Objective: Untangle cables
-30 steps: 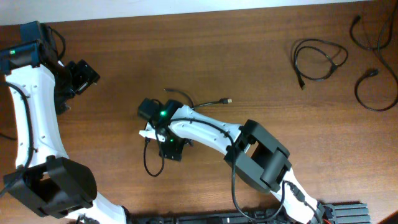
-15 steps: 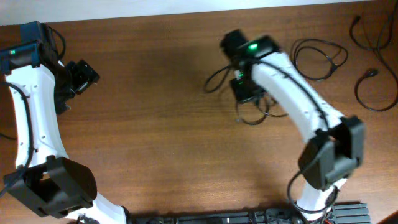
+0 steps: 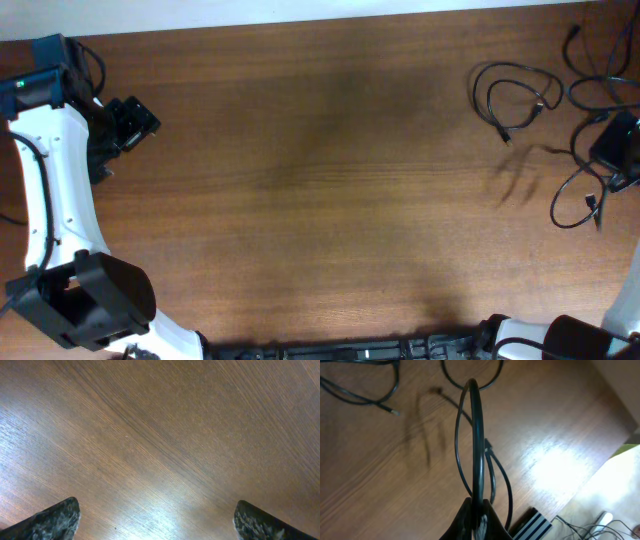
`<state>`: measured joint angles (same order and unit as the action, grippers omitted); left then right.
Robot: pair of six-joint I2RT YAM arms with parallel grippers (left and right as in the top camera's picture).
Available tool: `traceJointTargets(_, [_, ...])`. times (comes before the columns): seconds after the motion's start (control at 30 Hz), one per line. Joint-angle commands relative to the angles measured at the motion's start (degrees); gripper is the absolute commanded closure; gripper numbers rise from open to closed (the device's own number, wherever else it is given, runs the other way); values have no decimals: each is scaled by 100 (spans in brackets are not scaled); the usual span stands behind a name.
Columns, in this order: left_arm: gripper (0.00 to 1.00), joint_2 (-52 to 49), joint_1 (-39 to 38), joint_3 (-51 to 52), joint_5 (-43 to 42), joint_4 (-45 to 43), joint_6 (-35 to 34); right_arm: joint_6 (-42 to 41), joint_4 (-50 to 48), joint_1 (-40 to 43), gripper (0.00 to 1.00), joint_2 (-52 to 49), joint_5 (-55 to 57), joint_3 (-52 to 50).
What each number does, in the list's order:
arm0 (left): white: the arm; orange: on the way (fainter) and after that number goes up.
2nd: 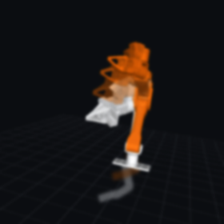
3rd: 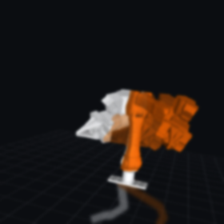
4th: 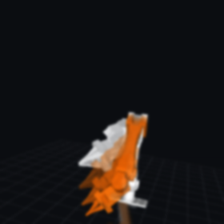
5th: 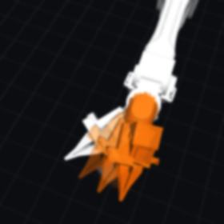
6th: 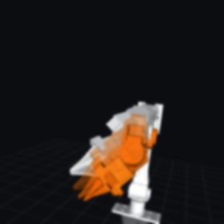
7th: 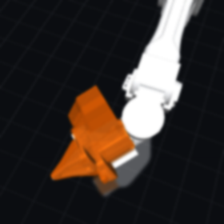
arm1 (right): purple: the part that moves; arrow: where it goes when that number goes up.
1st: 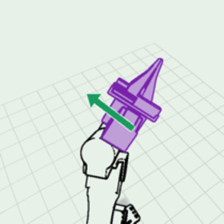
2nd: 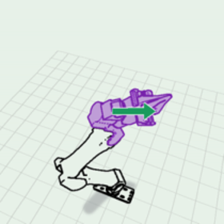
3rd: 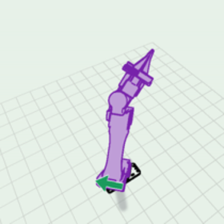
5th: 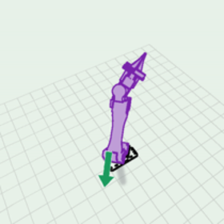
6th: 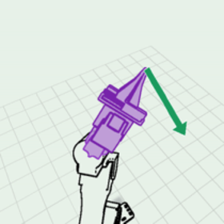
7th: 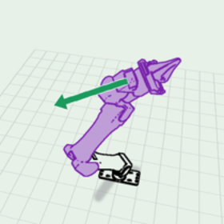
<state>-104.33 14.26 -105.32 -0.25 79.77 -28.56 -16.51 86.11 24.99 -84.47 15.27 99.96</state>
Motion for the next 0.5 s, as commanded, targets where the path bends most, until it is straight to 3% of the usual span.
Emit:
traceJointTargets(0.0, [1,181,15,-55,-20,7,-72,-839,-11,17,96,31,1482,48])
traceJointTargets(0.2, [1,181,15,-55,-20,7,-72,-922,562,17,96,136,1504,46])
traceJointTargets(0.3, [1,181,15,-55,-20,4,-72,-1851,863,15,96,387,2291,46])
traceJointTargets(0.47, [1,181,15,-55,-20,4,-72,-1576,870,15,96,105,1410,39])
